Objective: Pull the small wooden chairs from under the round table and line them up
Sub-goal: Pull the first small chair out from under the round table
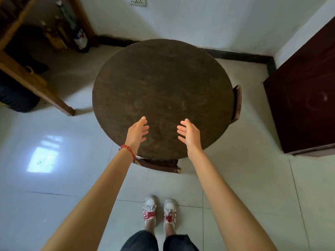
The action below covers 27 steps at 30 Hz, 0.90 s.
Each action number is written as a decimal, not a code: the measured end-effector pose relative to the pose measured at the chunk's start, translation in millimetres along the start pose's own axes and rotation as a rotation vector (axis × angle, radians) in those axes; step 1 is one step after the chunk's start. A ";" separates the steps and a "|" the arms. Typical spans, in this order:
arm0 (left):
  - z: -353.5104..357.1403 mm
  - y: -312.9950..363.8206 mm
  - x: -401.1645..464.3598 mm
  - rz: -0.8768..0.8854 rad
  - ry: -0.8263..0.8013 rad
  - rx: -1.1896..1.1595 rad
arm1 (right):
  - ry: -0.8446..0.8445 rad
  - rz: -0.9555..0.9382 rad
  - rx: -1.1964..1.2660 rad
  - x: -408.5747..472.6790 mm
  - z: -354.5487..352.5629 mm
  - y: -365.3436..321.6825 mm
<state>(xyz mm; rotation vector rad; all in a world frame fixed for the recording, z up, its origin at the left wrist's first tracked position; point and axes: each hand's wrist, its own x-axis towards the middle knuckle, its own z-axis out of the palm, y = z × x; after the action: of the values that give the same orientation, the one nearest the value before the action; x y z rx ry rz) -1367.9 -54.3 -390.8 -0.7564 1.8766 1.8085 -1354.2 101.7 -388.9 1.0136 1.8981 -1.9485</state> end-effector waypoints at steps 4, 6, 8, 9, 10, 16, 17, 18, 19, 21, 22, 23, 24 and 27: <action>-0.4 -29.4 9.7 -0.086 0.004 0.016 | 0.020 0.096 -0.012 11.3 -4.2 33.5; -0.6 -43.4 14.2 -0.126 0.013 0.021 | 0.037 0.141 -0.001 16.1 -5.5 49.3; -0.6 -57.0 18.3 -0.158 0.014 0.038 | 0.049 0.185 0.015 21.0 -5.7 64.3; -0.4 -63.9 20.3 -0.174 0.010 0.046 | 0.053 0.209 0.016 23.2 -5.4 71.8; -0.5 -70.1 22.1 -0.191 0.007 0.051 | 0.057 0.232 0.014 24.9 -5.0 78.6; 1.3 -97.4 35.1 -0.271 0.007 0.042 | 0.073 0.326 0.010 35.2 -2.7 116.3; 1.8 -99.7 37.4 -0.280 0.012 0.043 | 0.073 0.336 0.008 37.2 -2.1 120.1; 1.7 -102.9 40.2 -0.290 0.017 0.044 | 0.073 0.349 0.003 39.7 -1.0 124.4; 1.5 -105.9 41.5 -0.291 0.023 0.043 | 0.073 0.355 -0.003 41.4 -0.8 127.5; 0.9 -114.3 43.0 -0.237 0.054 0.065 | 0.074 0.317 -0.059 43.4 -1.3 135.1; 0.4 -119.8 43.3 -0.168 0.075 0.130 | 0.063 0.243 -0.140 44.2 -2.4 139.6; 0.4 -125.8 43.7 -0.088 0.085 0.245 | 0.031 0.142 -0.253 44.8 -3.6 144.3; 0.9 -132.1 45.1 -0.005 0.079 0.400 | -0.025 0.040 -0.381 45.4 -4.4 149.3; 6.0 -152.5 56.7 0.207 -0.082 0.943 | -0.222 -0.150 -0.820 51.7 -2.1 166.7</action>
<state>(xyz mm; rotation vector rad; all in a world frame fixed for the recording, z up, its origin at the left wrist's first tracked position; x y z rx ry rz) -1313.2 -54.1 -544.1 -0.1401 2.4534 0.8124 -1289.8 97.4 -551.1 0.4017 2.3393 -1.0617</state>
